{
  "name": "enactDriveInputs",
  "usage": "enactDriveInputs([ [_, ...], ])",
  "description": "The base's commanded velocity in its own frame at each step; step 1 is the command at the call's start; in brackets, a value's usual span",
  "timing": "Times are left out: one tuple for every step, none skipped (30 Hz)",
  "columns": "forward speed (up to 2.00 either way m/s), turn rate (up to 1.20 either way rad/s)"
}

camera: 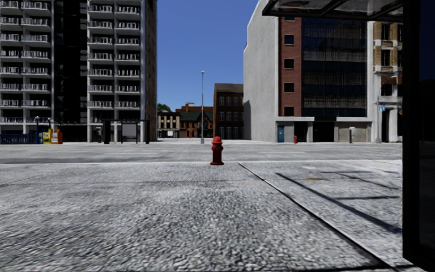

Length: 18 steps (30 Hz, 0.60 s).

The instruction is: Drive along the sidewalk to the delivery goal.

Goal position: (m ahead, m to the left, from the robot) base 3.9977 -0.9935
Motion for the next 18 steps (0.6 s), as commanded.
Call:
enactDriveInputs([
  [1.57,-1.20],
  [1.57,-0.44],
  [1.56,-0.03],
  [1.56,-0.03],
  [1.56,0.00],
  [1.55,0.00],
  [1.54,0.00],
  [1.49,0.00],
  [1.42,0.00],
  [1.38,0.00],
  [1.37,0.00],
  [1.37,0.00],
  [1.37,-0.05],
  [1.37,-0.32],
  [1.36,-0.50],
  [1.36,-0.98],
  [1.36,-0.98],
  [1.36,-1.20],
])
